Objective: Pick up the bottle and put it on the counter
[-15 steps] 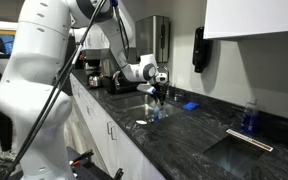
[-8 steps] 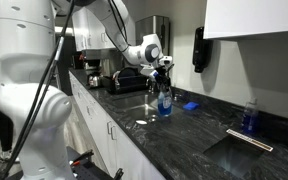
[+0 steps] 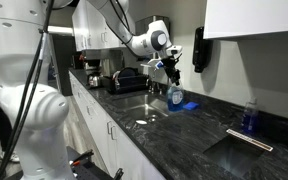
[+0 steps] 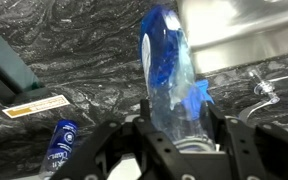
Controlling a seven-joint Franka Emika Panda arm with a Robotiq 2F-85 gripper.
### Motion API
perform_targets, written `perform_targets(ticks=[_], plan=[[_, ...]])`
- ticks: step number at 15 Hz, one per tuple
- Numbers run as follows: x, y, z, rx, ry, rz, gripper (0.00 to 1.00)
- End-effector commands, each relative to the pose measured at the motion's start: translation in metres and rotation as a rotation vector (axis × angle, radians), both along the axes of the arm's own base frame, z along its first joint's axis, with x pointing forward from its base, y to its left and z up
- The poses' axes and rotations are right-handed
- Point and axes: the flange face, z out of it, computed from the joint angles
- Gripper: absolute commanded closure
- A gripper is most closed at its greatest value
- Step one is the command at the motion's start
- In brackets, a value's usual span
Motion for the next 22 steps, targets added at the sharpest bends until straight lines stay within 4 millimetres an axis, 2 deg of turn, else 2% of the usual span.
perform_targets(ticks=[1, 16, 17, 19, 21, 22], plan=[[-0.008, -0.014, -0.003, -0.002, 0.023, -0.087, 0.71], [-0.024, -0.022, -0.041, 0.046, 0.049, -0.275, 0.71], [-0.025, -0.022, -0.042, 0.050, 0.051, -0.279, 0.21], [-0.026, -0.022, -0.042, 0.054, 0.051, -0.283, 0.15], [-0.026, -0.021, -0.040, 0.055, 0.045, -0.281, 0.01], [-0.026, -0.020, -0.039, 0.055, 0.044, -0.278, 0.00]])
